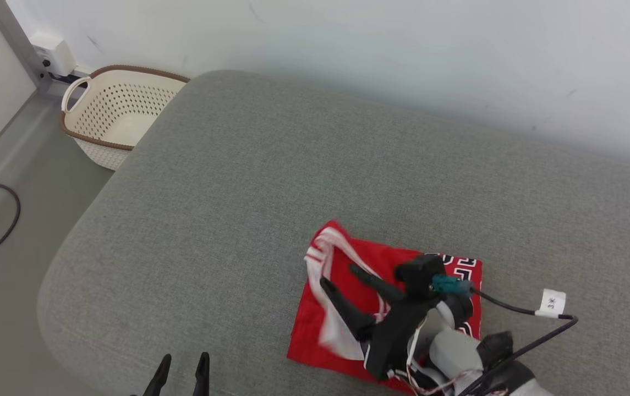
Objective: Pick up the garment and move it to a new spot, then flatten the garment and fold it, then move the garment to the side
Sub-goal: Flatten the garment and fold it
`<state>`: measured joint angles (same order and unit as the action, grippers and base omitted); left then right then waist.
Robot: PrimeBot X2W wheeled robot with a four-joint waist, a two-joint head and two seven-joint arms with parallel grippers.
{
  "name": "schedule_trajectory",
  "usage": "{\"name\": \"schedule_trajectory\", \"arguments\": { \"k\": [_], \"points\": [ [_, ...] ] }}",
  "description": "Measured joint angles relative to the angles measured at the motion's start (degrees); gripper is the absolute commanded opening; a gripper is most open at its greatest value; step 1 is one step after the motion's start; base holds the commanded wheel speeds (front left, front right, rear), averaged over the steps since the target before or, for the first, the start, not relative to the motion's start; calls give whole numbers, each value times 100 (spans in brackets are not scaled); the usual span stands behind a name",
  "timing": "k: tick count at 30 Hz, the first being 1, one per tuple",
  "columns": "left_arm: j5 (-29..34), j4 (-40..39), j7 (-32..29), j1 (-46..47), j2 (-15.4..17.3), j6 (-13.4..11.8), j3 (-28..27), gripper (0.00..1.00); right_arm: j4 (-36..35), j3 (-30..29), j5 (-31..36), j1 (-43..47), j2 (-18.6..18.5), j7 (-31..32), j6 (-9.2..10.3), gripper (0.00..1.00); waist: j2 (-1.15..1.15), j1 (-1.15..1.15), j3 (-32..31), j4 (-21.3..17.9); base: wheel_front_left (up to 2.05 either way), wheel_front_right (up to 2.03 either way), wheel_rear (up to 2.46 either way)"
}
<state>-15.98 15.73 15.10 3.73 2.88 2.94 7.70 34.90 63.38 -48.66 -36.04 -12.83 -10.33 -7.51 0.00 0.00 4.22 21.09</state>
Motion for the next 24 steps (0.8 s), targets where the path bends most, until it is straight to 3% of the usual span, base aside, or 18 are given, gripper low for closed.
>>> {"name": "schedule_trajectory", "arguments": {
  "k": [5,12,16,24],
  "points": [
    [-8,-73,0,10,-1,-47,-37,100,-202,-433,-227,-235,15,-402,0,100,0,0,-2,-128,0,0,0],
    [-3,-96,0,14,1,-47,-52,100,-331,-2062,71,-68,-474,-464,0,100,0,0,0,-407,0,0,0],
    [1,-101,0,58,1,-48,-55,100,-111,-2631,276,342,-605,-464,0,100,0,0,17,-518,0,0,0],
    [3,-108,0,102,1,-2,-27,100,292,-2514,110,836,-488,-457,0,100,0,0,109,-540,0,0,0]
  ]
}}
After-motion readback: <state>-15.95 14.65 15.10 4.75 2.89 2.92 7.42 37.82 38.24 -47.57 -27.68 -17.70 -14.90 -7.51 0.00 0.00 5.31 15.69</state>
